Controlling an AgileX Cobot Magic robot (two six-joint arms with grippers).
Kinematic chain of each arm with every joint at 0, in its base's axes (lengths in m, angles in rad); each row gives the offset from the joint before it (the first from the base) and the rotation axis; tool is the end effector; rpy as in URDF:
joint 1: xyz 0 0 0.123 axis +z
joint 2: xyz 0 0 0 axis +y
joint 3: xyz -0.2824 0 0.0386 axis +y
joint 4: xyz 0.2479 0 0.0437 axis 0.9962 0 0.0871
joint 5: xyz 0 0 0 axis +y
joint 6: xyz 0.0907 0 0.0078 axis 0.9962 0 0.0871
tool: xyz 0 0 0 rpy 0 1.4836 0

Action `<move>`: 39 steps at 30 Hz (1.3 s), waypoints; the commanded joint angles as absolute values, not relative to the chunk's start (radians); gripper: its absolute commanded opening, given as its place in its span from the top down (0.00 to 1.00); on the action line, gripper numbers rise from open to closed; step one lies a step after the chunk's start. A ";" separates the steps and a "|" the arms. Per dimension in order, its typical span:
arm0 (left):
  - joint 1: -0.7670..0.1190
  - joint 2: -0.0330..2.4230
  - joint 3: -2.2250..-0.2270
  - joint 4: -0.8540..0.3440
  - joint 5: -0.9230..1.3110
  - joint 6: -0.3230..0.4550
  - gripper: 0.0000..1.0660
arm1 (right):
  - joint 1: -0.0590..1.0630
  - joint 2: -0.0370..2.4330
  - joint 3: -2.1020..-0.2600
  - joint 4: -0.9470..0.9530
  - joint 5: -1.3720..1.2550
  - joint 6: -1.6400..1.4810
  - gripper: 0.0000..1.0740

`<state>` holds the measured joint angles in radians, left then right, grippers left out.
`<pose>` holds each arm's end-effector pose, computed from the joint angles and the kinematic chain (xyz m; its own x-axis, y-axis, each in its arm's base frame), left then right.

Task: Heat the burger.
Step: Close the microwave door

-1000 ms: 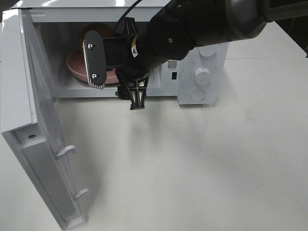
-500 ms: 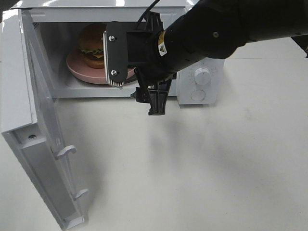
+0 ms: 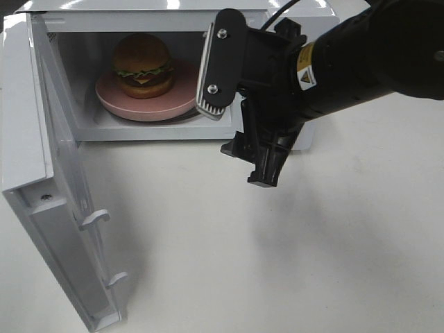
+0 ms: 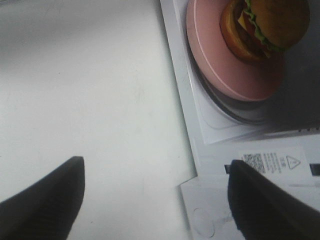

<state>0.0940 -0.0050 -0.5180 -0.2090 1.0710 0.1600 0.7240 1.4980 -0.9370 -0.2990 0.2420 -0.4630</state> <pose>-0.0076 -0.0174 0.2827 -0.4295 0.0175 -0.9029 0.0962 0.9950 -0.0265 0.2441 0.2072 0.2536 0.0705 -0.8489 -0.5238 -0.7848 0.2769 -0.5544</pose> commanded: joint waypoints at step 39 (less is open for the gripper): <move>0.097 -0.021 -0.516 -0.218 1.073 0.155 0.06 | 0.724 0.797 -0.758 -0.216 0.971 0.063 0.29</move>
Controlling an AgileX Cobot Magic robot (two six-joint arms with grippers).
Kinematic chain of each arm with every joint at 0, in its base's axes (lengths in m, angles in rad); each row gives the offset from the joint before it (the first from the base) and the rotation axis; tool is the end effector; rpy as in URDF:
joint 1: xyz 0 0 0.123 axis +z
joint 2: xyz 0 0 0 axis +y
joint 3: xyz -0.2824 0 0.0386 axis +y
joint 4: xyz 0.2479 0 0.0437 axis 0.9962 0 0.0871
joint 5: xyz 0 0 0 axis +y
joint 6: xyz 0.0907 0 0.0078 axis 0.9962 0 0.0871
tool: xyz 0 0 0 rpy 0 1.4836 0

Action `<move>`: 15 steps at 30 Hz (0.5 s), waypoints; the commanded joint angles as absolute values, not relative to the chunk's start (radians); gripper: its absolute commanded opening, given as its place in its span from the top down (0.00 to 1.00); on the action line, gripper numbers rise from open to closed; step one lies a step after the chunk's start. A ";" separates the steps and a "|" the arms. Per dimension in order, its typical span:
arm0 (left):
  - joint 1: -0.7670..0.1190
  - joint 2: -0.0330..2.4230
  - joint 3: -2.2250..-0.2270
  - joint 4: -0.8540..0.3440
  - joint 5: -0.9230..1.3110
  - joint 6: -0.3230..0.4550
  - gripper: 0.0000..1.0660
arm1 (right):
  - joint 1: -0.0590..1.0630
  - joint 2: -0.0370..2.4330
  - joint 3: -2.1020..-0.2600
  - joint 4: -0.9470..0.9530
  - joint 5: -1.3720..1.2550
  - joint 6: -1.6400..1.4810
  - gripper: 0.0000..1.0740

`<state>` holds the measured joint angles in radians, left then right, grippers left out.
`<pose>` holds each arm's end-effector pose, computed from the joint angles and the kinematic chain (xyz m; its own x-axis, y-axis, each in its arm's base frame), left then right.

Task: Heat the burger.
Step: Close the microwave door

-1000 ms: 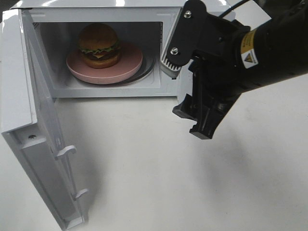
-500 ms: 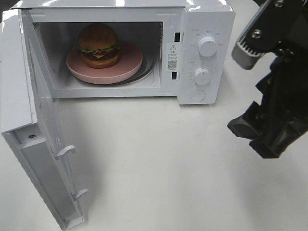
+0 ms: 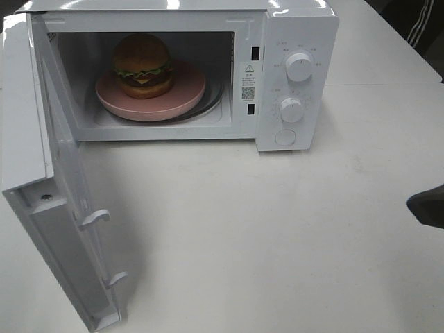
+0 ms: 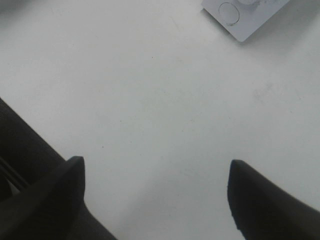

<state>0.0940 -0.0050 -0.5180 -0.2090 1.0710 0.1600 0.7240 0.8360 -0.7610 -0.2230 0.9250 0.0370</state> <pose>-0.0076 -0.0174 0.2827 -0.4295 0.0175 -0.9029 0.0962 0.9950 -0.0265 0.1195 0.0842 0.3131 -0.5282 -0.5964 -0.6044 -0.6249 0.7550 -0.1989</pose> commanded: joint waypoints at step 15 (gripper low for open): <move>0.097 -0.021 -0.516 -0.218 1.073 0.155 0.06 | 0.718 0.603 -0.750 -0.224 1.099 0.111 0.29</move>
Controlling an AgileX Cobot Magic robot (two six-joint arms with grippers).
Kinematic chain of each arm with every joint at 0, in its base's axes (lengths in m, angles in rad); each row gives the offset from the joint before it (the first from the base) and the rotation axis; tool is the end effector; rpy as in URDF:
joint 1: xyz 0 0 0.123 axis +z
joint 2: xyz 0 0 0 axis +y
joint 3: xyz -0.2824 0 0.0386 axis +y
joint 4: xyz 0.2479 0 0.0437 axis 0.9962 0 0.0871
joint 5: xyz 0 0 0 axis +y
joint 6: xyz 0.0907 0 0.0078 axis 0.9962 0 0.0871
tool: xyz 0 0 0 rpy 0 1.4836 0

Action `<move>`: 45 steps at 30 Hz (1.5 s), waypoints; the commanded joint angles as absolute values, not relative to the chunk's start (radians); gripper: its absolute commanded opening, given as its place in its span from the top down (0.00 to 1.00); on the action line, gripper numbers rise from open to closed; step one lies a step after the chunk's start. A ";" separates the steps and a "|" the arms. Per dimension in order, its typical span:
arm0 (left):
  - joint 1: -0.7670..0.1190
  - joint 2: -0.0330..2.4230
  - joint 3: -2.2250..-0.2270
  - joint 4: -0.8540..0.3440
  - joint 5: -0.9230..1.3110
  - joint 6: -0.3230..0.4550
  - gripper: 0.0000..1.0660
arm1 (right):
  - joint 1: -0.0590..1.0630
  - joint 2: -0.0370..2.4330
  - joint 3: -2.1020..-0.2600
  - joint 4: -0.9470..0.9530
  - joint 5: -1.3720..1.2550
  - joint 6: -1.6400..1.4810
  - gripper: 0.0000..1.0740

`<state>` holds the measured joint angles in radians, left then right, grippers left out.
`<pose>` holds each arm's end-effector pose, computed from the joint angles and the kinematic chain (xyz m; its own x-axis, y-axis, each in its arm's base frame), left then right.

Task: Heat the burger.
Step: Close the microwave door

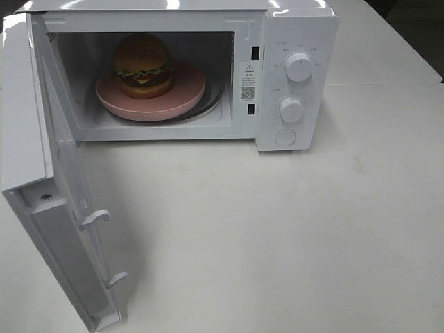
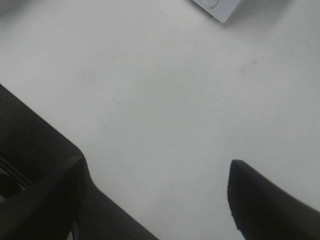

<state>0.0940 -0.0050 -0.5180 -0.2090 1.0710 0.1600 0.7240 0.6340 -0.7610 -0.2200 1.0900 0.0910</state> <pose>-0.0076 -0.0174 0.2827 -0.4295 0.0175 -0.9029 0.0962 0.9950 -0.0265 0.0817 0.0487 0.3280 -0.5638 -0.5143 -0.6463 -0.5628 0.8119 -0.1552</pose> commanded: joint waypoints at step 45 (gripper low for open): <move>0.097 -0.021 -0.516 -0.218 1.073 0.155 0.06 | 0.209 -0.031 -0.502 -0.166 0.994 0.091 0.29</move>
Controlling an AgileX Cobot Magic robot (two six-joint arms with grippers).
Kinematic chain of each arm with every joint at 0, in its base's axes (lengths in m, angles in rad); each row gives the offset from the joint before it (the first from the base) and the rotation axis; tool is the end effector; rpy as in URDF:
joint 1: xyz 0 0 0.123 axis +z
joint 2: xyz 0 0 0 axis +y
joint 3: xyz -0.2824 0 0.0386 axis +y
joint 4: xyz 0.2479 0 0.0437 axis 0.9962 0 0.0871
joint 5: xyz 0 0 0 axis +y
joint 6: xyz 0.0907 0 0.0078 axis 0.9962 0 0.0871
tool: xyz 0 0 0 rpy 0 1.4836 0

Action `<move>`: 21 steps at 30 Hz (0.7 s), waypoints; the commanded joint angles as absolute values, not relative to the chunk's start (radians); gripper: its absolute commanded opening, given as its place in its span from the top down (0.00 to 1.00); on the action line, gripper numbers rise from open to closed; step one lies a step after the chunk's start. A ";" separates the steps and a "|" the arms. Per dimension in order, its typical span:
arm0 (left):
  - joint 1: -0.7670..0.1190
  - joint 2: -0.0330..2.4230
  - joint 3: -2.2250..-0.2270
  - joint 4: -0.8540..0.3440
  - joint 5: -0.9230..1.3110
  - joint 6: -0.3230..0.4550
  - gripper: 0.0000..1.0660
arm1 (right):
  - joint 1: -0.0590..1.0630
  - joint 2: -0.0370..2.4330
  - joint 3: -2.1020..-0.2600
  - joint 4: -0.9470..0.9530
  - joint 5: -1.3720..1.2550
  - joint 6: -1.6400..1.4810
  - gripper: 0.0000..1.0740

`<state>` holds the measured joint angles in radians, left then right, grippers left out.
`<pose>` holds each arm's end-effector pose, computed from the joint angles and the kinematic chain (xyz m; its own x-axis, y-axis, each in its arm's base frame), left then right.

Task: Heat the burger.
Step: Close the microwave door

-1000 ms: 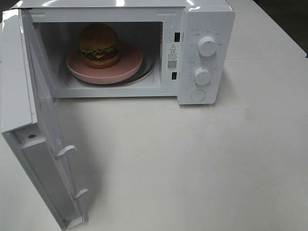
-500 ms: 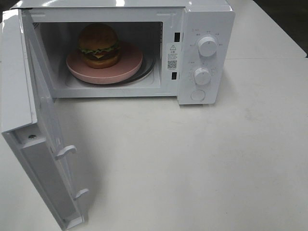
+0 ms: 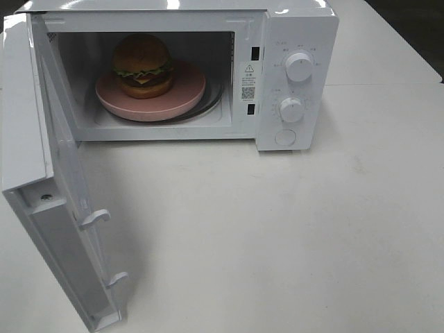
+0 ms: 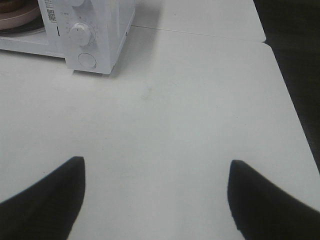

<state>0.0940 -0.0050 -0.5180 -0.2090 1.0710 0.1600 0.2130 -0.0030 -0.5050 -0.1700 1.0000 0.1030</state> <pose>-0.0076 -0.0174 0.2827 -0.4295 0.0175 -0.9029 0.0962 0.9950 -0.0265 -0.0013 -0.0136 0.2845 -0.3798 -0.0715 -0.9223 -0.0770 0.9960 -0.0455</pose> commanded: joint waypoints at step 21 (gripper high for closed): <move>0.097 -0.021 -0.516 -0.218 1.073 0.155 0.06 | 0.209 -0.031 -0.502 -0.167 0.995 0.095 0.30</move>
<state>0.0940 -0.0050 -0.5180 -0.2090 1.0710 0.1600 0.2130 -0.0030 -0.5050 -0.1680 1.0000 0.1040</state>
